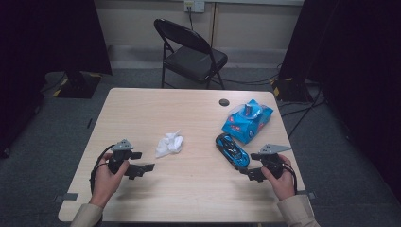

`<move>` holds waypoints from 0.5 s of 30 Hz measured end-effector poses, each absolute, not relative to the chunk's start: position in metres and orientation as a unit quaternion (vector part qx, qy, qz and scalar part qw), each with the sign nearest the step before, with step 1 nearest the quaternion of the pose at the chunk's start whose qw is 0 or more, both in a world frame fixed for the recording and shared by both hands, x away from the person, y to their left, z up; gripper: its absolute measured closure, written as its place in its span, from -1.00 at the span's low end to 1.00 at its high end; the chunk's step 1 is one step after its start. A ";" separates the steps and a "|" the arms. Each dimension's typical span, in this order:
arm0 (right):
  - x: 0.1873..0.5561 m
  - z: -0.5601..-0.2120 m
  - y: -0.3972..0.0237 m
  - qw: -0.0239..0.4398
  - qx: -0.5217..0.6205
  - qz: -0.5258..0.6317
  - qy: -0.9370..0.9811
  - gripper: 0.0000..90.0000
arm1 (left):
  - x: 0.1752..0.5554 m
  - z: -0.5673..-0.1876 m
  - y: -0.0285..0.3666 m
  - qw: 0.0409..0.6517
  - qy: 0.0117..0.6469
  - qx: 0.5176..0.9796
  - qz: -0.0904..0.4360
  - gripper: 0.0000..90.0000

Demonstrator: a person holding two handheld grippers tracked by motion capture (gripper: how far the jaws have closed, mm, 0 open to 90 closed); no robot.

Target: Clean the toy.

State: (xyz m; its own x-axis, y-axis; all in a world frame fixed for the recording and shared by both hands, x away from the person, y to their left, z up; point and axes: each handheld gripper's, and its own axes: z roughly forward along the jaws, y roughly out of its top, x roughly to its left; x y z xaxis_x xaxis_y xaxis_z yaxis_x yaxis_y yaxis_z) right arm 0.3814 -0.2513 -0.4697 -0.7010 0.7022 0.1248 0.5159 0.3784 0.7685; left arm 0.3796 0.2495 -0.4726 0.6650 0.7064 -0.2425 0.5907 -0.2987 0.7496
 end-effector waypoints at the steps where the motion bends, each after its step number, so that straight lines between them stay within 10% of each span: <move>1: 0.381 -0.470 -0.252 0.112 0.370 0.415 0.823 -0.60 | 0.379 -0.473 0.250 0.434 0.403 0.803 0.067 -0.62; 15: 0.371 -0.474 -0.268 0.117 0.382 0.414 0.818 -0.60 | 0.375 -0.476 0.256 0.428 0.401 0.807 0.066 -0.62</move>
